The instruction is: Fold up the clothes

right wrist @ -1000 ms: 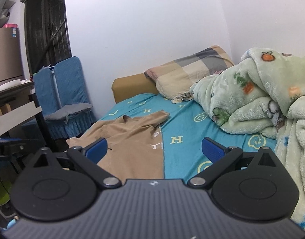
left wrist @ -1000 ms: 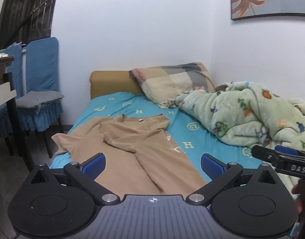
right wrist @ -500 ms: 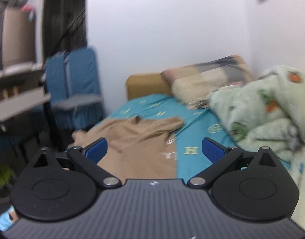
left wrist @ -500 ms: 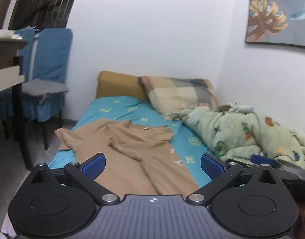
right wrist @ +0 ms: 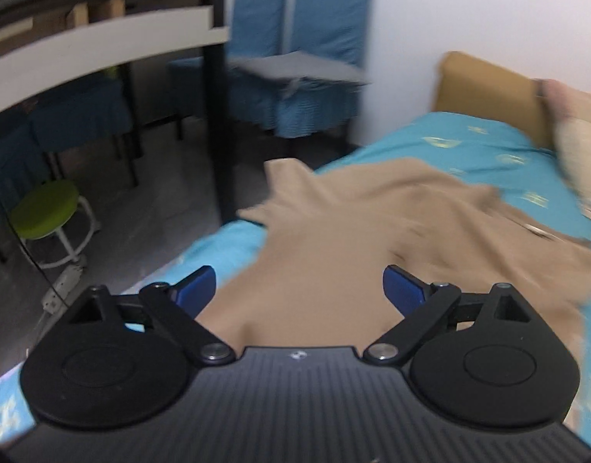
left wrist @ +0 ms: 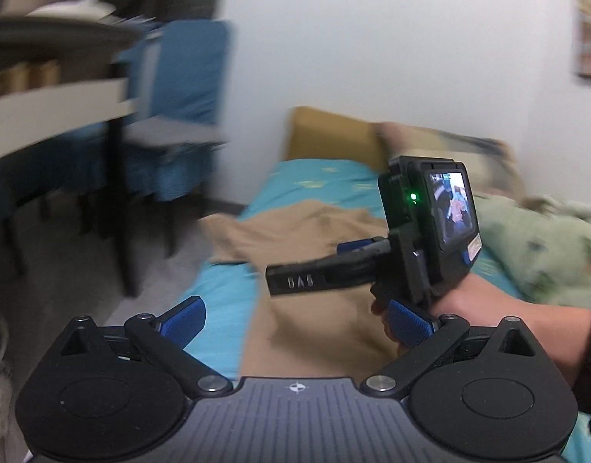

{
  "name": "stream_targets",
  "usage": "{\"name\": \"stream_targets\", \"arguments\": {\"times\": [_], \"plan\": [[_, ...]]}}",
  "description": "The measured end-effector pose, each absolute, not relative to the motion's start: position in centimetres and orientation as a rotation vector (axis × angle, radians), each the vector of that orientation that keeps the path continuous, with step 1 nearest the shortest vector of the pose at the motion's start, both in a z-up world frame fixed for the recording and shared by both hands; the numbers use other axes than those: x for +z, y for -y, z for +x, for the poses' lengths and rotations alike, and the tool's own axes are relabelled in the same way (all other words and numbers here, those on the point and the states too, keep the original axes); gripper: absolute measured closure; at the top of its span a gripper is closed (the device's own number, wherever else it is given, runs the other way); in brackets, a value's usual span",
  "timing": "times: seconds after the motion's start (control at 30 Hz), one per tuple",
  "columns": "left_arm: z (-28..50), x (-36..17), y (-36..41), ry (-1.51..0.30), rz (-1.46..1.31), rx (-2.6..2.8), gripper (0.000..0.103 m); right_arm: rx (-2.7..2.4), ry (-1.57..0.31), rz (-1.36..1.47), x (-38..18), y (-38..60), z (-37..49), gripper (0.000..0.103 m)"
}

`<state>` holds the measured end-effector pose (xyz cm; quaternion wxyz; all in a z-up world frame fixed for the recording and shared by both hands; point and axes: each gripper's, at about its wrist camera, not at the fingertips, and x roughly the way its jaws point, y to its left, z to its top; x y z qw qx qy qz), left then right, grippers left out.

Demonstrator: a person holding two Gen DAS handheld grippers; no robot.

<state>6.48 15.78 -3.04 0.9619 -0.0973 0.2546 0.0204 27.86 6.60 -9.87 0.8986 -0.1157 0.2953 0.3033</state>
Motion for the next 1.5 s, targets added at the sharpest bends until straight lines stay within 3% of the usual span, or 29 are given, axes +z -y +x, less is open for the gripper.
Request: {"name": "stream_targets", "arguments": {"times": [0.2, 0.4, 0.43, 0.47, 0.5, 0.53, 0.73, 0.8, 1.2, 1.3, 1.33, 1.37, 1.4, 1.43, 1.5], "plan": [[9.3, -5.8, -18.9, -0.532, -0.317, 0.166, 0.001, 0.680, -0.641, -0.214, -13.3, -12.2, 35.4, 0.016], [11.9, -7.9, -19.3, -0.528, -0.327, 0.222, 0.001, 0.667, -0.638, -0.449, -16.7, -16.4, 38.8, 0.020], [12.1, -8.1, -19.5, -0.523, -0.341, 0.233, 0.001, 0.668, -0.627, -0.468, -16.9, -16.8, 38.9, 0.034], [12.1, -8.2, -19.7, -0.513, -0.357, 0.245, 0.001, 0.657, -0.606, -0.457, -16.6, -16.6, 38.8, 0.069], [12.0, -8.2, -19.9, -0.494, -0.376, 0.256, 0.001, 0.640, -0.581, -0.432, -16.1, -16.1, 38.7, 0.083], [11.8, -8.1, -20.0, -0.474, -0.390, 0.266, 0.001, 0.623, -0.556, -0.408, -15.5, -15.6, 38.5, 0.091], [10.3, -6.7, -20.3, -0.350, -0.404, 0.274, 0.001, 0.513, -0.392, -0.217, -11.4, -11.0, 37.1, 0.094], [9.8, -6.1, -20.0, -0.340, -0.402, 0.249, 0.001, 0.442, -0.346, -0.131, -10.1, -7.4, 36.5, 0.094], [10.9, -7.2, -16.2, -0.445, -0.345, 0.090, 0.001, -0.101, -0.476, 0.228, -13.4, 15.0, 37.5, 0.094], [11.5, -7.9, -15.5, -0.465, -0.332, 0.080, 0.001, -0.050, -0.553, 0.315, -15.2, 16.8, 37.9, 0.085], [11.6, -8.0, -15.4, -0.468, -0.327, 0.078, 0.001, -0.029, -0.558, 0.319, -15.1, 16.8, 37.7, 0.066], [11.7, -8.1, -15.2, -0.471, -0.321, 0.075, 0.001, -0.003, -0.557, 0.320, -14.9, 16.5, 37.5, 0.036], [11.8, -8.2, -15.1, -0.474, -0.316, 0.072, 0.001, 0.022, -0.556, 0.322, -14.7, 16.3, 37.3, 0.021], [11.9, -8.3, -14.9, -0.477, -0.310, 0.069, 0.001, 0.039, -0.544, 0.313, -14.2, 16.2, 36.5, 0.011], [12.1, -8.5, -14.6, -0.483, -0.299, 0.063, 0.001, 0.060, -0.525, 0.284, -12.9, 16.0, 34.2, 0.012]]}}
